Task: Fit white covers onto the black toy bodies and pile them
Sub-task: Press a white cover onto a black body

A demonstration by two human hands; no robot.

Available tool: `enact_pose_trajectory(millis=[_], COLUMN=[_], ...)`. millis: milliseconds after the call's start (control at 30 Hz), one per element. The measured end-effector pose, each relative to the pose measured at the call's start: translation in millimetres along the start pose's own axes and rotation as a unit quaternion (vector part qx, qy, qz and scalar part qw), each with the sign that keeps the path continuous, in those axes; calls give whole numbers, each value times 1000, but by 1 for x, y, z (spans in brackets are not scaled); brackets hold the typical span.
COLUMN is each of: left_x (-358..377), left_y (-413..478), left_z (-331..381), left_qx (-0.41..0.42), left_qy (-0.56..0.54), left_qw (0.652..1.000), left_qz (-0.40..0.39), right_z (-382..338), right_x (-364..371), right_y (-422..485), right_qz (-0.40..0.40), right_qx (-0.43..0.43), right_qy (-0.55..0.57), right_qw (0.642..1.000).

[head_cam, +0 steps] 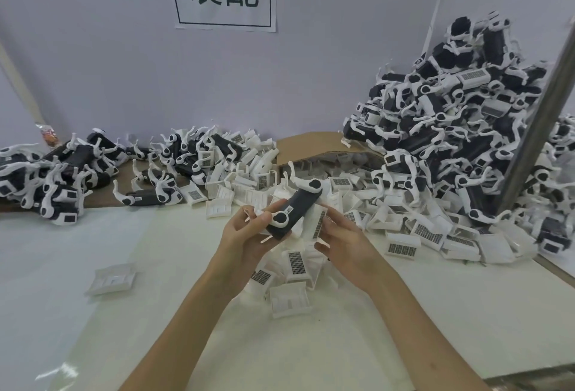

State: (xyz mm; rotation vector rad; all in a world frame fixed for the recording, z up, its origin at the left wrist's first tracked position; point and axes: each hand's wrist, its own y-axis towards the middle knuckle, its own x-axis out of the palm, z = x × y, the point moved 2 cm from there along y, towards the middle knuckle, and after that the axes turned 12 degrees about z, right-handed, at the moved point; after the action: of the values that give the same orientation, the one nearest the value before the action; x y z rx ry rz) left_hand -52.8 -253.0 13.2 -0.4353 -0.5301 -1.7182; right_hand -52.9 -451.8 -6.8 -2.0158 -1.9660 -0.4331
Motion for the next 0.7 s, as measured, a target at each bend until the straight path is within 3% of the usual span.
enact_pose_trajectory(millis=[400,700], left_x=[1,3], left_y=[-1,-3], left_z=[-2,-3], left_qx=[4,4], left_qy=[10,50], left_qw=[1000,999], left_qz=[1,-16], right_z=[-3,-4], right_x=[7,12], right_y=[-5,-10], right_qz=[-35,-45], right_qx=[11,-10], right_qy=[11,-51], right_qw=[999,998])
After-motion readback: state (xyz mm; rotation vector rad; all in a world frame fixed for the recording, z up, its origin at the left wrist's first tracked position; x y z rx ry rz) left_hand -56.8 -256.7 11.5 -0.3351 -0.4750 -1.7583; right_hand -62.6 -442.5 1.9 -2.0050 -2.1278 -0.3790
